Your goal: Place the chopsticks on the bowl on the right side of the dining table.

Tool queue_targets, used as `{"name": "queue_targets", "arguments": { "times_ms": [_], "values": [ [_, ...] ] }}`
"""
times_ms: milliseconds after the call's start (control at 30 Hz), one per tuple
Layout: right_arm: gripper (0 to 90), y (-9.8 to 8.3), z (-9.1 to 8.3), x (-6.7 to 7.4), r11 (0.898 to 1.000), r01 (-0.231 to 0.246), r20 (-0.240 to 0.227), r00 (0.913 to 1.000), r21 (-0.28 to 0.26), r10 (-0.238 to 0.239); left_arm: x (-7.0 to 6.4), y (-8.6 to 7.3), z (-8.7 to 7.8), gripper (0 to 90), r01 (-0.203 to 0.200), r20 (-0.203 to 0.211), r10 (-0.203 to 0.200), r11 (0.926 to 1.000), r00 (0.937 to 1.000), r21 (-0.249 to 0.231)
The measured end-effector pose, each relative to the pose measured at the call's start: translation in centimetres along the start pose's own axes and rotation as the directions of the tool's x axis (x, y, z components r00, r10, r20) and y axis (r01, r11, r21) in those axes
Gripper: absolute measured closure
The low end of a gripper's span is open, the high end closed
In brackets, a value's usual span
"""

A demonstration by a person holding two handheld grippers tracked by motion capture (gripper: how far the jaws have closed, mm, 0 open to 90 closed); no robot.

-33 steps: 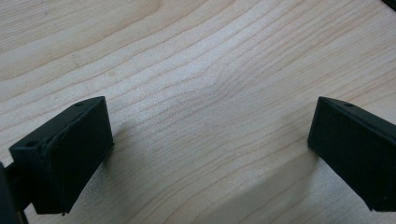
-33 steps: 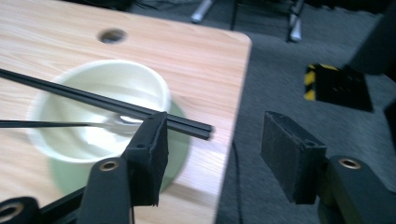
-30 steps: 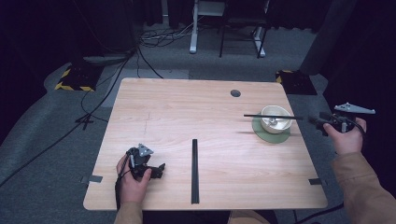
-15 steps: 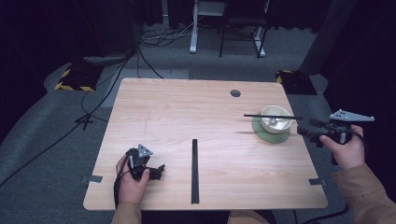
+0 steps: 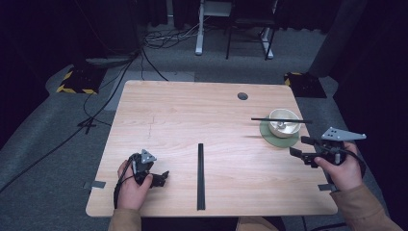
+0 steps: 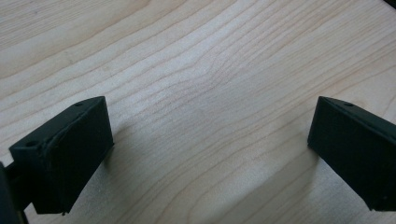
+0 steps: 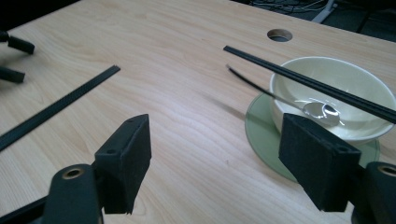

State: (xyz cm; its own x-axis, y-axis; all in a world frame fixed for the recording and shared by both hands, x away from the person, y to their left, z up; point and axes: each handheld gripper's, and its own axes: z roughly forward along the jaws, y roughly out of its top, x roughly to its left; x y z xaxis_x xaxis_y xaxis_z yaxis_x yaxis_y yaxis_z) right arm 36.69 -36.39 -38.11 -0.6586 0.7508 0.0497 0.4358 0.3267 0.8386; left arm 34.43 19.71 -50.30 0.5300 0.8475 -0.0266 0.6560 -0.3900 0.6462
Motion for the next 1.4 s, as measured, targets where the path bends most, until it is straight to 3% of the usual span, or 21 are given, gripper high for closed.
{"name": "queue_targets", "arguments": {
  "times_ms": [233,533,667,900,1033,1233,1267,1400],
  "values": [
    [26.3,-1.9,1.0,2.4,0.998,0.035,-0.040,0.9986,0.053,-0.033,-0.1,-0.1,0.0,0.2,0.005,-0.003,-0.005,1.0000,1.0000,-0.002],
    [23.5,-4.3,3.3,2.9,0.991,0.030,-0.070,0.9973,0.129,-0.021,-0.1,-0.1,-0.1,0.2,0.001,-0.009,-0.001,1.0000,1.0000,-0.003],
    [24.2,-5.7,4.5,3.2,0.982,0.089,-0.036,0.9958,0.169,-0.084,-0.1,-0.2,-0.2,0.2,-0.002,-0.001,0.002,1.0000,1.0000,0.001],
    [24.2,-8.2,6.7,3.2,0.973,0.039,-0.062,0.9978,0.229,-0.025,-0.1,-0.2,-0.1,0.2,-0.001,0.004,0.001,1.0000,1.0000,0.002],
    [23.7,-8.8,7.4,3.2,0.971,0.032,-0.048,0.9986,0.236,-0.022,-0.1,-0.2,-0.2,0.2,-0.001,0.002,0.001,1.0000,1.0000,0.002],
    [18.6,-9.5,8.1,3.1,0.986,0.067,-0.028,0.9976,0.156,-0.064,-0.1,-0.2,-0.1,0.2,-0.002,-0.003,0.002,1.0000,1.0000,-0.002],
    [18.2,-9.5,8.1,3.0,0.984,0.090,-0.028,0.9958,0.157,-0.087,-0.1,-0.2,-0.2,0.2,-0.002,-0.005,0.002,1.0000,1.0000,-0.002],
    [15.6,-9.5,8.2,3.0,0.983,0.087,-0.028,0.9961,0.163,-0.083,-0.1,-0.2,-0.1,0.2,-0.002,-0.005,0.002,1.0000,1.0000,-0.003]
  ]
}}
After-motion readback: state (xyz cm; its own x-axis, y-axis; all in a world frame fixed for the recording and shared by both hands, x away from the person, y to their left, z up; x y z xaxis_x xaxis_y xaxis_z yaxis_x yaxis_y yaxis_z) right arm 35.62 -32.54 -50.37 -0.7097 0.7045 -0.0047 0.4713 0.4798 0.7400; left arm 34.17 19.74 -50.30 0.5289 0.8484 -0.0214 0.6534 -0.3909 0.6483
